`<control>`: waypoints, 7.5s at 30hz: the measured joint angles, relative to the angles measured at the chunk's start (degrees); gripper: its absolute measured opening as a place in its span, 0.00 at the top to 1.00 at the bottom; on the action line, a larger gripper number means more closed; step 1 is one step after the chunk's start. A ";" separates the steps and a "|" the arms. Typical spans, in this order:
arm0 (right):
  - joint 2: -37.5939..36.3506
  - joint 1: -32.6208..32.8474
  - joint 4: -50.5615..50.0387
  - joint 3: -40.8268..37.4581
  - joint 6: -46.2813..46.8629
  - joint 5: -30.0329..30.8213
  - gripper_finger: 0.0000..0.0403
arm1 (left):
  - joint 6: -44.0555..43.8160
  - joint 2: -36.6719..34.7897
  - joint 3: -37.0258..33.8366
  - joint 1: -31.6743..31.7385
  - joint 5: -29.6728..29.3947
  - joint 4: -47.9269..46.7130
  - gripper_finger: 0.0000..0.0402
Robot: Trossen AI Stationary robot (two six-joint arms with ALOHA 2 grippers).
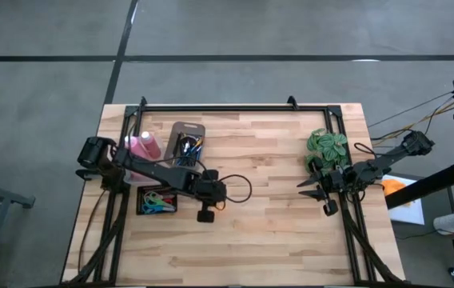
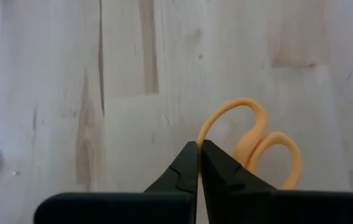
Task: Pick & Place Paint Supplies
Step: Put the yellow scissors into the black basket, then return to Home Position
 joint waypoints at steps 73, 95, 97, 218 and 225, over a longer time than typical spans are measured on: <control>-0.02 0.00 0.01 0.00 0.00 -0.01 0.76 | -67.46 -17.49 -13.03 -24.33 -19.19 -41.41 0.98; -0.02 0.00 0.02 0.01 0.00 0.00 0.76 | -67.15 -17.49 -14.70 -24.30 -18.71 -37.89 0.71; -0.02 0.00 0.00 0.00 0.00 0.00 0.76 | -66.72 -17.49 -14.70 -24.30 -18.69 -37.68 0.71; -0.02 0.00 -0.13 0.02 -0.02 0.00 0.76 | 13.02 -100.31 -59.85 -23.65 -7.80 23.53 1.00; -0.02 0.00 -0.12 0.02 0.00 0.00 0.76 | 13.04 -100.31 -59.88 -23.65 -7.79 23.53 1.00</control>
